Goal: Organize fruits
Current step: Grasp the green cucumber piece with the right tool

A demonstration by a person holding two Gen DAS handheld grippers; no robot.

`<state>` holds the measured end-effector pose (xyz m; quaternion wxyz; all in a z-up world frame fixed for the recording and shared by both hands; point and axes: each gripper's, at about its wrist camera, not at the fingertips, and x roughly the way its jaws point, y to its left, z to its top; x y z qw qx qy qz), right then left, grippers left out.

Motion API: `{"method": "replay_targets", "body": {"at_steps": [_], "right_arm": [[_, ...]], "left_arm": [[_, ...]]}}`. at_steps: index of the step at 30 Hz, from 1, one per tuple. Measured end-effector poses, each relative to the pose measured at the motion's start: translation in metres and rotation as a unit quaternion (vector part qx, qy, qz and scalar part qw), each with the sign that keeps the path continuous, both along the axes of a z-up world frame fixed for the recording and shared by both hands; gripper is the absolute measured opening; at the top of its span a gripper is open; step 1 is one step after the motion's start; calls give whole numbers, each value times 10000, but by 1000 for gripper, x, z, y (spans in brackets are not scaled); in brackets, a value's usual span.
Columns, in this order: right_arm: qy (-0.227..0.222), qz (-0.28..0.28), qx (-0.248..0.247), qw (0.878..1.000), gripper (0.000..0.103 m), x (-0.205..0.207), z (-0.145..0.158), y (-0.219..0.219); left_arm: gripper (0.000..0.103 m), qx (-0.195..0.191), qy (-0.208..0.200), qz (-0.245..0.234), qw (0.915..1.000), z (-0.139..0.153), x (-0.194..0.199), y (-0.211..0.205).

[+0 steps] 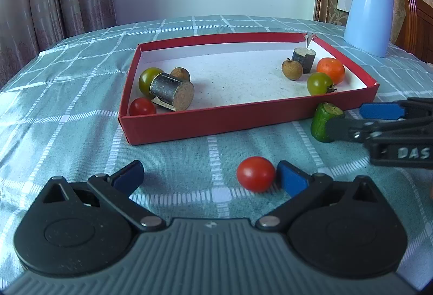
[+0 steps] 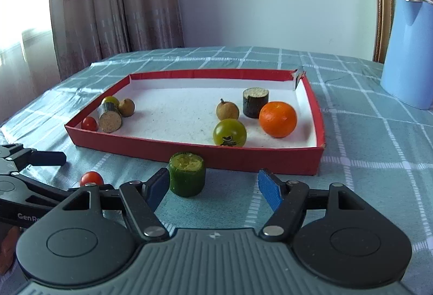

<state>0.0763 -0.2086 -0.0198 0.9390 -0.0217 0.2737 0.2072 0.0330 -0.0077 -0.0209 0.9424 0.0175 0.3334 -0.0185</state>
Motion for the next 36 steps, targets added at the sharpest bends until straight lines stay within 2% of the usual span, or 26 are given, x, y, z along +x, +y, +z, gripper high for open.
{"method": "replay_targets", "body": {"at_steps": [6,21,28,32,36], "right_arm": [[-27,34,-262,9996,72,5,-3,16],[91,-140,-364,9992,69,12,-5,27],[50,-221,-412,9989,56,9,-5,33],[-7,-91,-464,9989,38,5,-5,37],[-8,-62,-438,9990,35,4,-5,37]], "left_arm": [[103,0,1,0,10000,0,0,0],[103,1,0,1,10000,0,0,0],[103,5,-2,1,10000,0,0,0],[103,14,-6,-1,10000,-1,0,0],[103,20,-26,-7,10000,0,-1,-1]]}}
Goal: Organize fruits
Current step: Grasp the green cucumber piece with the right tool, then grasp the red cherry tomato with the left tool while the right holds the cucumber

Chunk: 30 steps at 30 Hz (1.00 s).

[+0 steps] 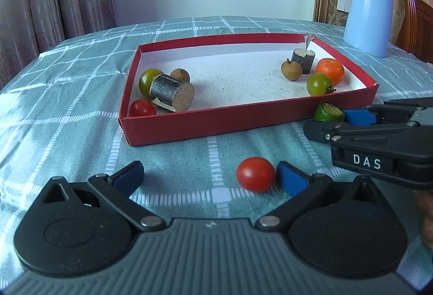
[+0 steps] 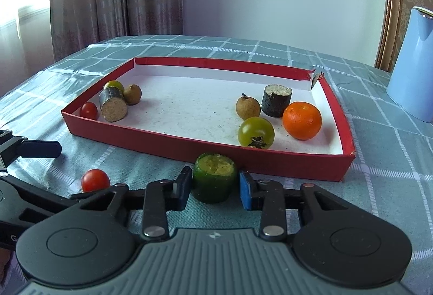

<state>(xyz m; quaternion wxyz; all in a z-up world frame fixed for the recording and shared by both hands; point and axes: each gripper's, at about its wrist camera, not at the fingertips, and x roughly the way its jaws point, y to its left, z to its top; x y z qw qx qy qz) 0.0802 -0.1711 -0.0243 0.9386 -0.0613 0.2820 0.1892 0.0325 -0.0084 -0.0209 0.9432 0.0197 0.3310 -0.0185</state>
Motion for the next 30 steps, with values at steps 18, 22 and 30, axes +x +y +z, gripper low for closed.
{"method": "replay_targets", "body": {"at_steps": [18,22,30], "right_arm": [[-30,-6,61,10000,33,-5,1,-3],[-80,-2,79,9999,32,-8,2,-5],[-10,-5,40,10000,32,-7,1,-3]], "left_arm": [[70,-201,-226,-287,9991,3,-10,2],[54,-273,-295,-440,9982,4,-13,1],[57,-195,-262,-593,9977,3,-13,-3]]}}
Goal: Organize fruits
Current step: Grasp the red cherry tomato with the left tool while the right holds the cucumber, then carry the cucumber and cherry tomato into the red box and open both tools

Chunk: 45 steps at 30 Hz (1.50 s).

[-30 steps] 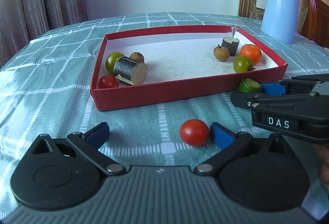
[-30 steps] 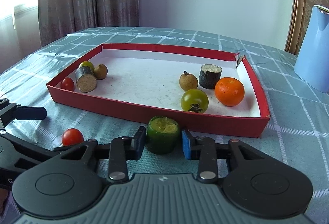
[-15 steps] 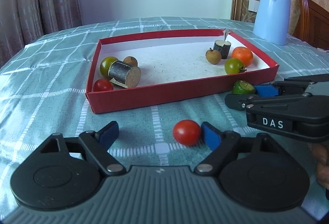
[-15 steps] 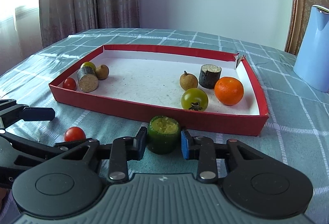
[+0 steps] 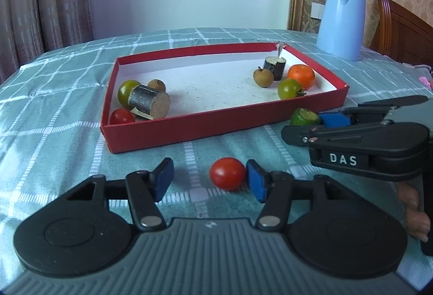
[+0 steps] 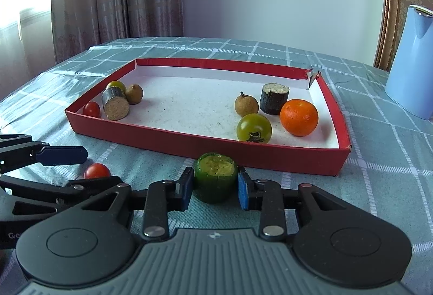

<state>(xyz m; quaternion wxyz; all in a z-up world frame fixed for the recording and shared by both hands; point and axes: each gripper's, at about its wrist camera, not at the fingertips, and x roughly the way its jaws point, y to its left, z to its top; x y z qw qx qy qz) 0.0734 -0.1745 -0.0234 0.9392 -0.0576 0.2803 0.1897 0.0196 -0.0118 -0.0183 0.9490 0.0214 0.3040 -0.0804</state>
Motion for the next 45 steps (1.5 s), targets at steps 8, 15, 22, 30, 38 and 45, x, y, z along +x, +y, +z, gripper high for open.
{"method": "replay_targets", "body": {"at_steps": [8,15,22,30,38,45], "right_arm": [[12,32,-22,10000,33,1,-1,1],[-21,34,-37,10000,32,0,-1,1],[-176,11,56,9998,32,-7,3,-4],[-625,-94,264,9976,32,-21,16,-16],[-881,-200,163,9958,32,-7,35,-16],[-679,-223,175,9973,32,28,44,-7]], "left_arm": [[36,60,-85,-334,9994,1,-7,-7],[28,59,-100,-284,9995,0,-7,-6],[24,63,-159,-217,9996,2,-9,-5],[24,459,-578,-196,9971,13,-23,-19],[24,502,-746,156,9958,38,8,-24],[25,426,-508,787,9947,36,59,-17]]}}
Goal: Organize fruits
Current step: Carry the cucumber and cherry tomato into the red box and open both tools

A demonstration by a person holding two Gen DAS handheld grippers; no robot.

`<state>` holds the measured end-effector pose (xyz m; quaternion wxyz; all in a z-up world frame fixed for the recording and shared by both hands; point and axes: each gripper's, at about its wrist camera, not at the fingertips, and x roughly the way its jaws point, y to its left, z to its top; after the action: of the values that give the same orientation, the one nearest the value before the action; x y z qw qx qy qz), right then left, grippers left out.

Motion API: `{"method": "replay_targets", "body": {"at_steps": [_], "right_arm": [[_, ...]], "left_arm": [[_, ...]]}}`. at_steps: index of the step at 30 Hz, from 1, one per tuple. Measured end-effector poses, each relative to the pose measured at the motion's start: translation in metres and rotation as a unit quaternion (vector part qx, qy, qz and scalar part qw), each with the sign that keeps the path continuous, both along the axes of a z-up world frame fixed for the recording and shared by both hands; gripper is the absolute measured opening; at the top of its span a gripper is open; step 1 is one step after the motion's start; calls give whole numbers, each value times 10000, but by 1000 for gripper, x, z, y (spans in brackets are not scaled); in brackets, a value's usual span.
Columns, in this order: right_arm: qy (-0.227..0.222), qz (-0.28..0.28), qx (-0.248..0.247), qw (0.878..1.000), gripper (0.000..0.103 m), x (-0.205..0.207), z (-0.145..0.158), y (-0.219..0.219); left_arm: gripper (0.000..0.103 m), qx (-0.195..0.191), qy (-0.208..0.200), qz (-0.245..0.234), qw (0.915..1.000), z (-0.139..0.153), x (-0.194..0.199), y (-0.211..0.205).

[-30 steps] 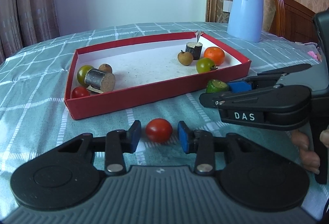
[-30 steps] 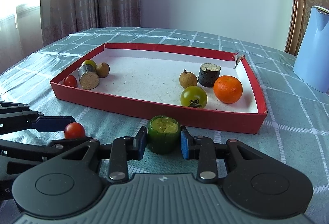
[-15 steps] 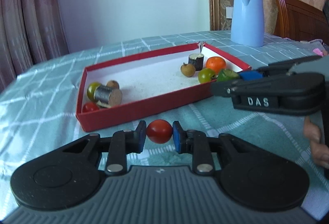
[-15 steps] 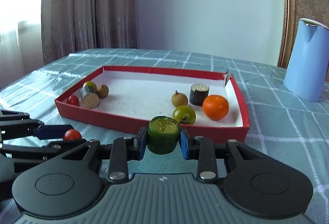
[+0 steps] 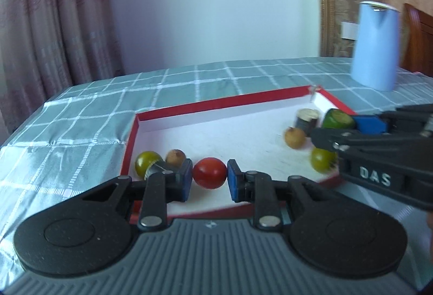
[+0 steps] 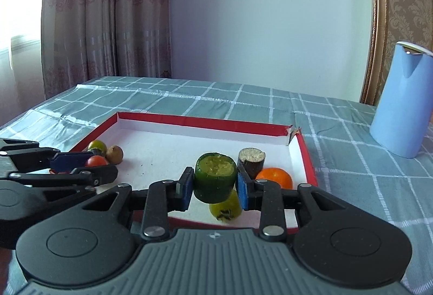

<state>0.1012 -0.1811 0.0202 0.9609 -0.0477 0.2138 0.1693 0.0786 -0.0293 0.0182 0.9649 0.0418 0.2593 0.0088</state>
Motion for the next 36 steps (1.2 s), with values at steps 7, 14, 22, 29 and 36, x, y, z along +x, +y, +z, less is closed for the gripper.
{"method": "replay_targets", "body": {"at_steps": [7,14,22,29,36], "right_arm": [[91,38,-79,9999,32,18,-1,14],[170,-3,-126,9998,32,31,-3,20],[306,21,-240,9992,31,46,-8,36],[410,2,-325,9986,31,60,-14,47],[438,35,-445,9980,31,66,-19,58]], "left_arm": [[25,-306,135,74,9994,-2,33,10],[25,-288,268,231,9990,-9,58,10],[25,-264,283,727,9966,-10,80,22],[25,-368,354,826,9953,-12,88,31],[25,-294,381,903,9948,-15,92,31]]}}
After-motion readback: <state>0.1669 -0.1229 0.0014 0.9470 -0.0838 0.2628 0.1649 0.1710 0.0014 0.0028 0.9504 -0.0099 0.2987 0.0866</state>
